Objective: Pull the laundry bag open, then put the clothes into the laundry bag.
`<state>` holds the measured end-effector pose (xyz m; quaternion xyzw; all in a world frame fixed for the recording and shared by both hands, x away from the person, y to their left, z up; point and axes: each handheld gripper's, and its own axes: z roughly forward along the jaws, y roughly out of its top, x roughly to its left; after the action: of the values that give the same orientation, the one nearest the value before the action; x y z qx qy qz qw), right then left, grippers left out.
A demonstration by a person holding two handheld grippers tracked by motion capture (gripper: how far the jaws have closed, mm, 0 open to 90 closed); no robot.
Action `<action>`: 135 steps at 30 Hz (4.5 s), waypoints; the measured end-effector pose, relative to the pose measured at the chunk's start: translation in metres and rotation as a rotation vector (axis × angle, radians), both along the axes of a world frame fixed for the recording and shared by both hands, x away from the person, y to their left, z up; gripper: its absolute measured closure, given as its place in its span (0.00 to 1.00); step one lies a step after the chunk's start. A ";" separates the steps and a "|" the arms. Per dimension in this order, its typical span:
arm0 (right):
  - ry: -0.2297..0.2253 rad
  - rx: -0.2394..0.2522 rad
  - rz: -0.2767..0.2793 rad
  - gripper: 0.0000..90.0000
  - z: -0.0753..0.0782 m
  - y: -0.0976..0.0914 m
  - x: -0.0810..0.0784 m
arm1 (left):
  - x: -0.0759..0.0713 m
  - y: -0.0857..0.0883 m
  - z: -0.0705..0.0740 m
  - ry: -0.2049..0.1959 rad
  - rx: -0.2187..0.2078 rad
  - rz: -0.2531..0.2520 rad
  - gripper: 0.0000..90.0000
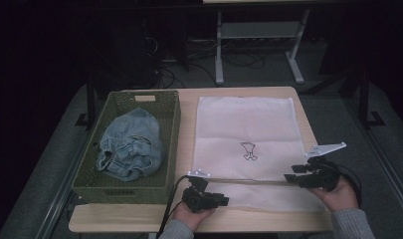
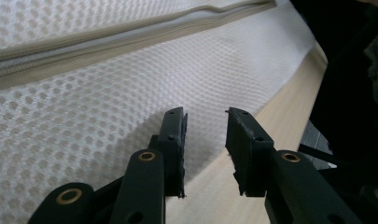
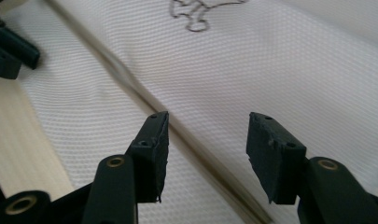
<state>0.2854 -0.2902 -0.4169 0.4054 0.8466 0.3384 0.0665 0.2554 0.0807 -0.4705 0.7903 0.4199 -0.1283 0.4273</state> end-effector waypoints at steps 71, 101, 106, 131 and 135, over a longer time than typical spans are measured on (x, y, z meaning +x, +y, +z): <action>-0.002 -0.104 0.482 0.97 -0.010 0.107 0.042 | 0.012 0.033 0.069 0.078 -0.232 -0.086 0.51; 0.007 -0.120 0.480 0.97 -0.003 0.107 0.042 | 0.078 0.173 0.131 0.060 -0.289 0.092 0.38; 0.004 -0.124 0.476 0.97 -0.001 0.106 0.043 | 0.082 0.198 0.133 0.045 -0.284 0.158 0.38; 0.002 -0.137 0.479 0.97 -0.003 0.106 0.042 | 0.099 0.246 0.123 -0.005 0.214 0.378 0.22; 0.003 -0.139 0.483 0.97 -0.003 0.106 0.042 | 0.103 0.235 0.116 0.046 0.306 0.305 0.19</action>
<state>0.3275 -0.1844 -0.4201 0.1863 0.9403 0.2848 0.0103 0.3580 0.3158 -0.3542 0.7702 0.5589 -0.0150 0.3070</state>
